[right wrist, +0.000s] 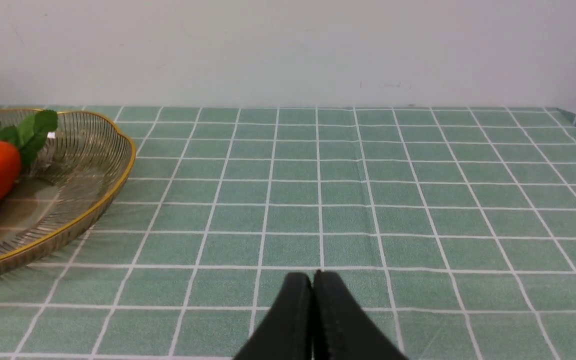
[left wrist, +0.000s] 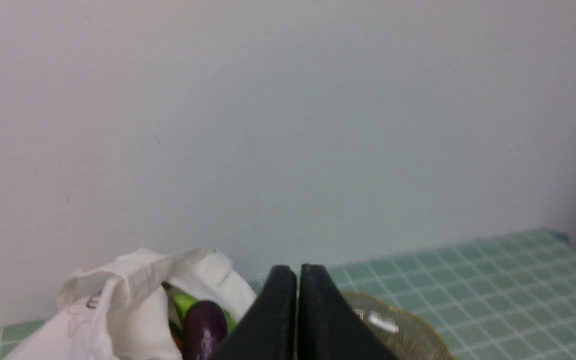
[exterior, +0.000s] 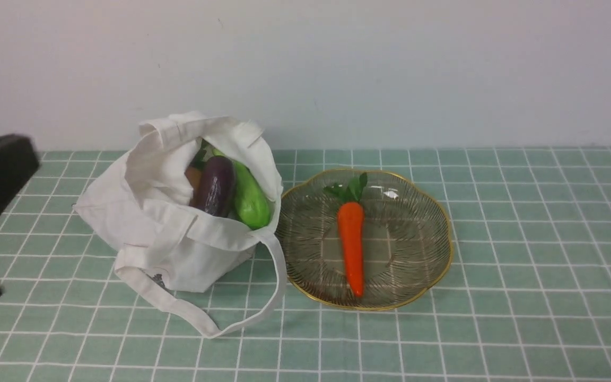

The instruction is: Take vegetables from cloth bag on blue coffee tablecloth place on plate.

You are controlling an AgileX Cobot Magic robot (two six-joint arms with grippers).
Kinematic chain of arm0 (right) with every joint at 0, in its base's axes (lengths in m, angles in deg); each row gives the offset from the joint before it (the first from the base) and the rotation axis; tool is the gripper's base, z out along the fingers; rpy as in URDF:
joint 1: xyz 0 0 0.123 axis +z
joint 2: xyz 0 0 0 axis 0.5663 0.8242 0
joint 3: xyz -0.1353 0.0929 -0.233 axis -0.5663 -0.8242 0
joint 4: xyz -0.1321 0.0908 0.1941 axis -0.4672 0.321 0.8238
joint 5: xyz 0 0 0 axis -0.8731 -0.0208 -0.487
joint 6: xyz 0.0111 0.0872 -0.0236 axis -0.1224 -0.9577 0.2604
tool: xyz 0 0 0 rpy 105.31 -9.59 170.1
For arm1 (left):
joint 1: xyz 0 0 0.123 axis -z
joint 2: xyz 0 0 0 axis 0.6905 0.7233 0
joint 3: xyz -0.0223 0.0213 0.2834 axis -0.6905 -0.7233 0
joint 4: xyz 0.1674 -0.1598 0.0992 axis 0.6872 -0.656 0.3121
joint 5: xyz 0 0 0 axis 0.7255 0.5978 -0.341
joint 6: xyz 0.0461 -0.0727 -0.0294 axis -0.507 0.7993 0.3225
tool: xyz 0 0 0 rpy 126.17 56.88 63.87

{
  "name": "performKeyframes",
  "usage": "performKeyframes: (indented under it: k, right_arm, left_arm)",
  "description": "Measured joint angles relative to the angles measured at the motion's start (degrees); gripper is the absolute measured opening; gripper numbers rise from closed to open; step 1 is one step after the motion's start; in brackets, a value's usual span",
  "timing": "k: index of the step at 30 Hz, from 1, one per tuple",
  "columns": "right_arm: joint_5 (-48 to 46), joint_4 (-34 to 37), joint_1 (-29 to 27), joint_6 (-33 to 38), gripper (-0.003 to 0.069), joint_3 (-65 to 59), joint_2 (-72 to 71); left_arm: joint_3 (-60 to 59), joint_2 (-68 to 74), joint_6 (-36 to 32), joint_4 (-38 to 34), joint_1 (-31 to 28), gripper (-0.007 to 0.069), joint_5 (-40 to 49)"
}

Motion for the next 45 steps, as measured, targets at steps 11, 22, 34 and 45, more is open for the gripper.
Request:
performKeyframes:
  k: [11,22,34,45]
  right_arm:
    - [0.00,0.00,0.00,0.00,-0.0010,0.00,0.00]
    - [0.00,0.00,0.00,0.00,-0.0010,0.00,0.00]
    - [0.00,0.00,0.00,0.00,-0.0010,0.00,0.00]
    - [0.00,0.00,0.00,0.00,-0.0010,0.00,0.00]
  left_arm:
    - [-6.01,-15.15,0.00,-0.45,0.00,-0.0008,5.16]
    - [-9.15,-15.19,-4.13,4.52,0.00,-0.0008,6.26]
    - [-30.30,-24.03,6.25,21.71,-13.30,-0.0008,4.91]
    - [-33.42,-24.32,10.82,25.10,-16.49,-0.0008,9.34]
